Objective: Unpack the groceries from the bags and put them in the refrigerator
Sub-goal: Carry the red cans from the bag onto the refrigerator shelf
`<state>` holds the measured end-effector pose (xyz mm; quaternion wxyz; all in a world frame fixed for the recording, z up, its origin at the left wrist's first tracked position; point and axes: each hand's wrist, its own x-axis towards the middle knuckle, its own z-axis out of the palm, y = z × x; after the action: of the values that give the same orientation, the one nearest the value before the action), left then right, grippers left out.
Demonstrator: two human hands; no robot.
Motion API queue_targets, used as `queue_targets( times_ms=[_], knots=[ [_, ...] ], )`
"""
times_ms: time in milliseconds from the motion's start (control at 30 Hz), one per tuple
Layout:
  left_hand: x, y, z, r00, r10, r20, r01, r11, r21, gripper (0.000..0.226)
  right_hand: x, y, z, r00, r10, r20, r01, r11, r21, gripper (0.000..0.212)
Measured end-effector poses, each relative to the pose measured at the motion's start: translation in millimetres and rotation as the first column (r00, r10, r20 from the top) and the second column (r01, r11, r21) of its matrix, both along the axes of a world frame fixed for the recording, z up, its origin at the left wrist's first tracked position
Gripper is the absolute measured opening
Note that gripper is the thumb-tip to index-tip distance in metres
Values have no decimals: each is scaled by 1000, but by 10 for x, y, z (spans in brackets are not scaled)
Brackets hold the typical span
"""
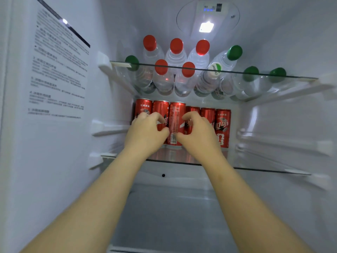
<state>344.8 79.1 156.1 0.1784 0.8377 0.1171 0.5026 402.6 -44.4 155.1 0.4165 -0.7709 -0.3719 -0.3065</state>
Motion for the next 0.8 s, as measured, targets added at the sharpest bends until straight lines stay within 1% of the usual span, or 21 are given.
queue_targets(
  times_ms=[100, 200, 267, 367, 500, 633, 733, 800],
  knots=[
    [-234, -213, -170, 995, -25, 93, 18, 997, 78, 25, -190, -180, -129, 994, -44, 99, 38, 998, 57, 41],
    [-394, -365, -339, 989, -35, 145, 16, 991, 135, 25, -353, -343, -283, 974, -88, 206, 69, 993, 99, 38],
    [-467, -449, -475, 983, -50, 177, 20, 986, 167, 29, -436, -441, -429, 970, -95, 222, 69, 990, 119, 40],
    [-560, -574, -659, 981, -69, 183, 34, 981, 190, 34, -492, -569, -659, 969, -94, 228, 60, 986, 153, 39],
    [-605, -758, -908, 971, -152, 184, 131, 984, 122, 31, -525, -751, -1010, 968, -156, 198, 121, 977, 177, 42],
    [-605, -923, -1198, 965, -246, 93, 240, 968, 75, 27, -639, -957, -1346, 967, -231, 103, 216, 967, 136, 41],
    [-639, -1060, -1504, 937, -350, -10, 350, 936, 28, 25, -837, -1121, -1640, 949, -315, 23, 309, 942, 130, 42],
    [-667, -1151, -1696, 913, -401, -75, 404, 914, 42, 27, -1003, -1230, -1819, 927, -376, -20, 376, 921, 100, 39]
  ],
)
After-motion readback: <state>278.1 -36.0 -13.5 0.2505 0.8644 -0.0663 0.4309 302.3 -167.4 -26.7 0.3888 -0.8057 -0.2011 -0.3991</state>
